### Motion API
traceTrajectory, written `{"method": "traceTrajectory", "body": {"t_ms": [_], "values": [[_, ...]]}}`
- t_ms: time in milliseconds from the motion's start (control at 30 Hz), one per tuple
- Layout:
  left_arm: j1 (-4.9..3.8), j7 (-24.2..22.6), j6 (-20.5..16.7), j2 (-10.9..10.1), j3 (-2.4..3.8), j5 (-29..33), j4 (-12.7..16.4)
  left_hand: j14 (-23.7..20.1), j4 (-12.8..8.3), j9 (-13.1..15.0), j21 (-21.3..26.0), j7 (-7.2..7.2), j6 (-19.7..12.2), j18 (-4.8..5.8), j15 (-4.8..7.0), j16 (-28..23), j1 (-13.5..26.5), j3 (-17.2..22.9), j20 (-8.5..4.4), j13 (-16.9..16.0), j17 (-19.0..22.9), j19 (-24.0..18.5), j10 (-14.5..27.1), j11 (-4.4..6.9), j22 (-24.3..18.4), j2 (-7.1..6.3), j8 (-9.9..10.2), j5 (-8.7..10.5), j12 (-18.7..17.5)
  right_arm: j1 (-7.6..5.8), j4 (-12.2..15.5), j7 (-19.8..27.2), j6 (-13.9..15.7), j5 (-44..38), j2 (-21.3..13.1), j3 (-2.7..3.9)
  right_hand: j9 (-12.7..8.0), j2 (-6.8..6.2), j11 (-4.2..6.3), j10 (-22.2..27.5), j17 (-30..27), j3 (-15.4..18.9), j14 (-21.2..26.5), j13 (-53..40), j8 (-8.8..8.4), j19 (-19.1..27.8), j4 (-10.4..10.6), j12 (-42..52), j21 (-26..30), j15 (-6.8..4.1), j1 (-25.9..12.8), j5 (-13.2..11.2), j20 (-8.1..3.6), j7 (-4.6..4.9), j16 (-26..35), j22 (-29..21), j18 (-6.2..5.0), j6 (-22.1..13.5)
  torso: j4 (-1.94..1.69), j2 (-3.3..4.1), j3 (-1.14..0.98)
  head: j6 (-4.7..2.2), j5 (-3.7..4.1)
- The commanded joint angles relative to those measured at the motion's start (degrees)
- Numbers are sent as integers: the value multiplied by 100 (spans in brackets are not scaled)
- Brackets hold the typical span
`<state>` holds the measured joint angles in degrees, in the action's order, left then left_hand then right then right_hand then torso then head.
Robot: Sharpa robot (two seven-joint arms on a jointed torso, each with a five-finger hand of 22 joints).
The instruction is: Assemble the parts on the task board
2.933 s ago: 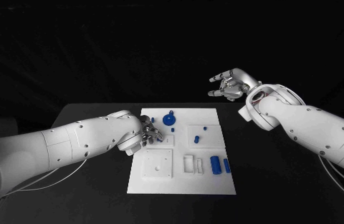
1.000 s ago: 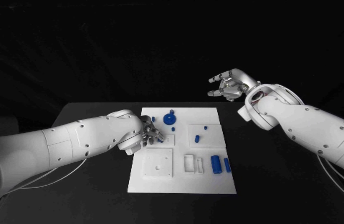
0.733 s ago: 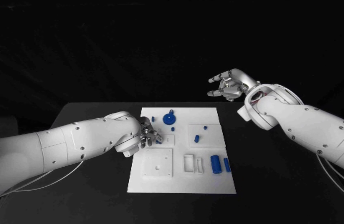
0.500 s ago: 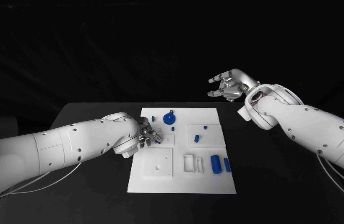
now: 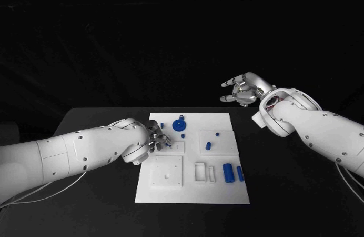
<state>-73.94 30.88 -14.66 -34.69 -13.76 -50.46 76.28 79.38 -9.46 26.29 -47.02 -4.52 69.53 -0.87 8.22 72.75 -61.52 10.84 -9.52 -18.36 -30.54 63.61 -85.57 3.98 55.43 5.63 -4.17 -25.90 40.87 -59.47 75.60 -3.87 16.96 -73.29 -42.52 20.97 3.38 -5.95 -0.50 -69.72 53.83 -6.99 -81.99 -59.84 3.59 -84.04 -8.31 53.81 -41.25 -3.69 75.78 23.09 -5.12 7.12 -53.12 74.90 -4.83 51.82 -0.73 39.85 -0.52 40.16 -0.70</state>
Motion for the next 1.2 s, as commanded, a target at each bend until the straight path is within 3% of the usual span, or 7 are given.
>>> {"method": "traceTrajectory", "body": {"t_ms": [33,467,1200], "values": [[-1,-100,-222,35,2,-43,1,48,41,3284,31,853,1274,18,65,22,-76,2,5,4,-13,46,-117,203,7,85,-2,20,21,5,-4,52,-71,0,8,3,-4,1,20,23,9,5,13,-4,-28,-279,-36,37,3,-18,-70,29,21,-8,12,505,-97,30,2,5,-5,-2,1],[17,-21,-30,189,0,-3,-160,43,86,3176,110,845,1263,25,60,-7,-117,-3,7,11,26,70,-118,199,106,76,4,58,13,10,-18,48,-100,0,28,3,-4,7,19,22,15,10,8,-4,-28,-280,-44,38,-2,-19,-84,31,20,-8,9,505,-97,28,-2,-3,2,34,7],[43,75,229,240,-1,-99,-221,35,68,3188,161,841,1250,36,53,-2,-128,6,8,11,23,73,-117,194,171,83,4,63,9,13,-21,52,-123,0,34,3,-4,7,19,22,15,10,8,-4,-28,-280,-44,38,-2,-19,-84,31,20,-8,9,505,-97,28,-4,1,5,78,11]]}}
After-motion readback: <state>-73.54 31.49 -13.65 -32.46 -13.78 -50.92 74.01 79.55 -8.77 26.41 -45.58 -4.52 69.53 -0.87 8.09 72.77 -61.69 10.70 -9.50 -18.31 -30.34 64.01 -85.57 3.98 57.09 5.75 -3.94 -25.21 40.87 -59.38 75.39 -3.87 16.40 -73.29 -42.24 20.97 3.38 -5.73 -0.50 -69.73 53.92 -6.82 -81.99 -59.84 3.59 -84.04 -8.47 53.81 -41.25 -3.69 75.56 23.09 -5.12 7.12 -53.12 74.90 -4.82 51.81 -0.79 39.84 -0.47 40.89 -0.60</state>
